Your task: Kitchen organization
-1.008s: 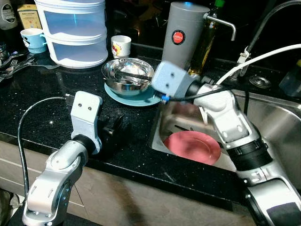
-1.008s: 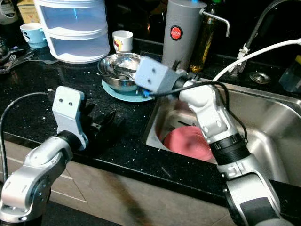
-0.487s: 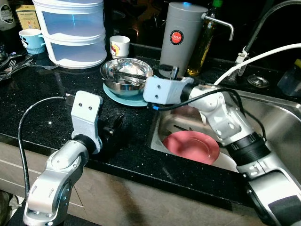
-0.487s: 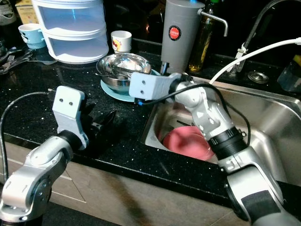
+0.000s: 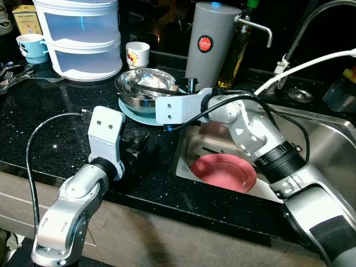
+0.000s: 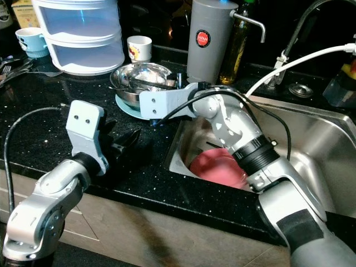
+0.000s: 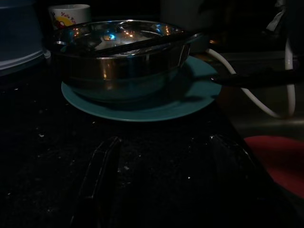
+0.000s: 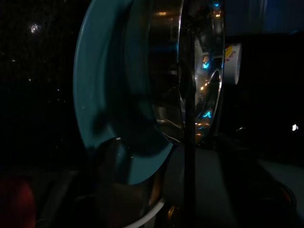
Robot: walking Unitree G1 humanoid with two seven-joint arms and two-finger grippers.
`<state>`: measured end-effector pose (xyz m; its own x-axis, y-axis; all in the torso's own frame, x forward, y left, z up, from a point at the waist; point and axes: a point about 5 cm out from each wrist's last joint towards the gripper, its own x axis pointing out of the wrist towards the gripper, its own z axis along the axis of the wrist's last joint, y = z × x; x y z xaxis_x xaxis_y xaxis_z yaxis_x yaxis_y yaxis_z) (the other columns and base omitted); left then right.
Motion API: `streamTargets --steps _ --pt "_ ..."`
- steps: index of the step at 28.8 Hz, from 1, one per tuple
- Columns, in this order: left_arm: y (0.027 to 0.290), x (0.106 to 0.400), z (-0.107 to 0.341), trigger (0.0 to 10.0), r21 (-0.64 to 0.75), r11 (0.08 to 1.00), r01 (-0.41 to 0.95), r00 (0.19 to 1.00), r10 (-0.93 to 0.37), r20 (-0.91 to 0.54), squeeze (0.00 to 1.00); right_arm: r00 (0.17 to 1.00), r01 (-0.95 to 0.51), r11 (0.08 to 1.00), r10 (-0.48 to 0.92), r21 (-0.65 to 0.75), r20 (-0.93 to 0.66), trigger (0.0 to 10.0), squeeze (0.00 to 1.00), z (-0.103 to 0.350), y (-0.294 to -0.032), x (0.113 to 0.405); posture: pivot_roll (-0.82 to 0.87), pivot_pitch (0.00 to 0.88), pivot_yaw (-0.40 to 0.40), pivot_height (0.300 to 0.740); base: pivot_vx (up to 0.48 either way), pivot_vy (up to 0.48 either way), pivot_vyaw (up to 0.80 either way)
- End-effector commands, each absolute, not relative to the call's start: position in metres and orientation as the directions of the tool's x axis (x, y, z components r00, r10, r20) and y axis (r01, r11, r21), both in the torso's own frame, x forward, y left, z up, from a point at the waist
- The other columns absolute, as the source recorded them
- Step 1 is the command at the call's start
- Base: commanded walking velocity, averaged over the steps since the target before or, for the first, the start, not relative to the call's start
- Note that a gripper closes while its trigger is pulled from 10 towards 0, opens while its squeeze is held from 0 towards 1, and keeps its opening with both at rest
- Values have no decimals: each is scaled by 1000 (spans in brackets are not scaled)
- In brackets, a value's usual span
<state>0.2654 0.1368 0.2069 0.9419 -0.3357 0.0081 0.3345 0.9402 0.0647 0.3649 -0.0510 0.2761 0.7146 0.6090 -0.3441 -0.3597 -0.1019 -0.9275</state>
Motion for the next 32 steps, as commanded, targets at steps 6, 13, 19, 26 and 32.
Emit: streamTargets --steps 6,13,19,26,32 --pt "132 267 205 10000 60 940 337 941 -338 5 0 745 -382 -76 564 -921 -356 0 0 284 -53 370 129 0 -87 740 0 0 0" --pt "133 267 205 10000 60 940 337 941 -338 8 0 758 -368 -39 567 -929 -324 0 0 292 -50 369 126 0 -83 740 0 0 0" --pt "132 268 205 10000 61 938 342 939 -343 10 0 762 -355 -8 577 -935 -294 0 0 297 -47 369 125 0 -81 740 0 0 0" --pt "130 268 205 10000 60 936 347 937 -348 8 0 767 -348 37 585 -937 -262 10000 1000 303 -46 369 124 0 -81 740 0 0 0" --pt "130 268 205 10000 59 935 349 937 -350 9 0 802 -313 46 548 -949 -238 10000 27 306 -49 375 122 0 -80 740 0 0 0"
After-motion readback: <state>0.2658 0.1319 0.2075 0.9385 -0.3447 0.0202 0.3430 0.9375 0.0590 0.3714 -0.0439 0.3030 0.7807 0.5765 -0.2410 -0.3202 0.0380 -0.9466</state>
